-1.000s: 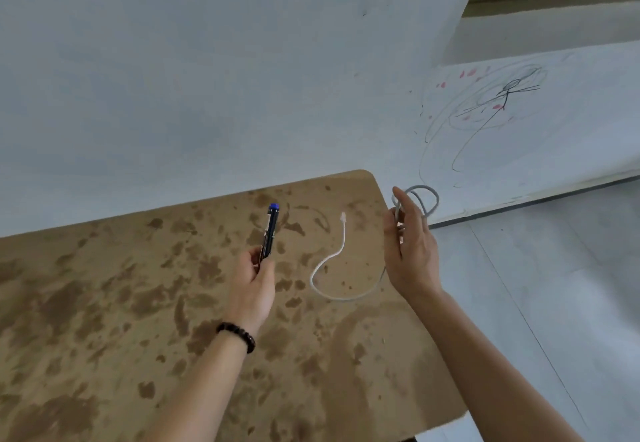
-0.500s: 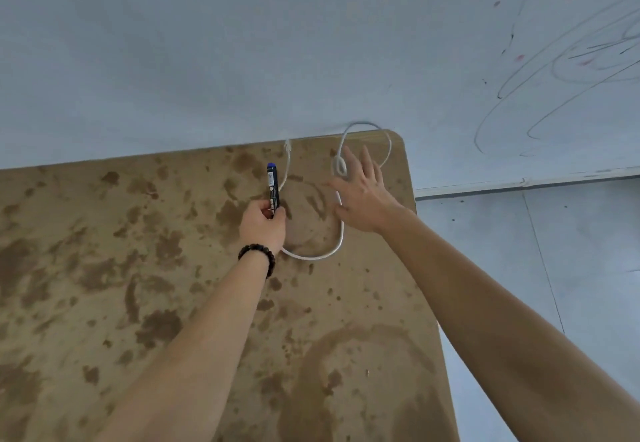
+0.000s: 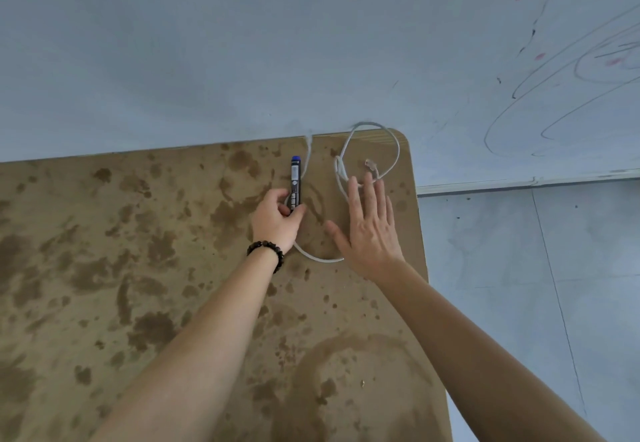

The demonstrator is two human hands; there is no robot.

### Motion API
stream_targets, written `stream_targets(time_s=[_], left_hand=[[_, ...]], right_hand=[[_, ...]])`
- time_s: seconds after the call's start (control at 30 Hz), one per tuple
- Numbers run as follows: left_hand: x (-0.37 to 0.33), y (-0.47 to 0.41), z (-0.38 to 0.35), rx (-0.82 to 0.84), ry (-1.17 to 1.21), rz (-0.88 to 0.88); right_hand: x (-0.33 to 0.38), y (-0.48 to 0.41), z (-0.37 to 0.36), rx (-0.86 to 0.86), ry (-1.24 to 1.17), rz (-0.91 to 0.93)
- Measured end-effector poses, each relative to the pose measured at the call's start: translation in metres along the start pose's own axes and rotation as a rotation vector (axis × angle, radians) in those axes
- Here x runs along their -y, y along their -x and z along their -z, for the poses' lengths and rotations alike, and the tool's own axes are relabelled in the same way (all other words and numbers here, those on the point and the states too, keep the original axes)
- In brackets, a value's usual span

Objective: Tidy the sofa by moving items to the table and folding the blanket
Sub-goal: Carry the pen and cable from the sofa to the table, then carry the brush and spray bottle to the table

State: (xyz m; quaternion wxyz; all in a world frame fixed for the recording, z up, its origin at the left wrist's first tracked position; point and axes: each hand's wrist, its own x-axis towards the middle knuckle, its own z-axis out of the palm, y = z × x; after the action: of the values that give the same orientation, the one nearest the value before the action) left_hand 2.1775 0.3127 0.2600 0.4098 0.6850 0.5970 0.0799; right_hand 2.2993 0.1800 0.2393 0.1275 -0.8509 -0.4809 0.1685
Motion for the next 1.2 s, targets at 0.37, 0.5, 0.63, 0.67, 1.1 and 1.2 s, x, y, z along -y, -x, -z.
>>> stream_targets(time_s=[0.37,0.5,0.63,0.67,1.1,1.2], left_hand=[[-0.009,0.02,0.016,0.084,0.048,-0.043],[-0.007,0.08,0.056,-0.033,0.116,-0.189],[-0.008,0.171,0.101,-0.093,0.212,-0.196],[-0.007,0.196,0.11,-0.119,0.237,-0.187],[0.098,0.439,0.182,-0.662,0.417,0.199],[0.127,0.482,0.22,-0.839,0.423,0.184]], right_hand=[[0.001,0.006,0.033,-0.005,-0.153,-0.049],[0.012,0.048,0.083,-0.123,-0.323,-0.071],[0.026,0.13,0.119,-0.109,-0.457,-0.057],[0.028,0.153,0.12,-0.095,-0.492,-0.054],[0.097,0.287,0.107,0.14,-0.624,0.199],[0.145,0.301,0.116,0.139,-0.629,0.389]])
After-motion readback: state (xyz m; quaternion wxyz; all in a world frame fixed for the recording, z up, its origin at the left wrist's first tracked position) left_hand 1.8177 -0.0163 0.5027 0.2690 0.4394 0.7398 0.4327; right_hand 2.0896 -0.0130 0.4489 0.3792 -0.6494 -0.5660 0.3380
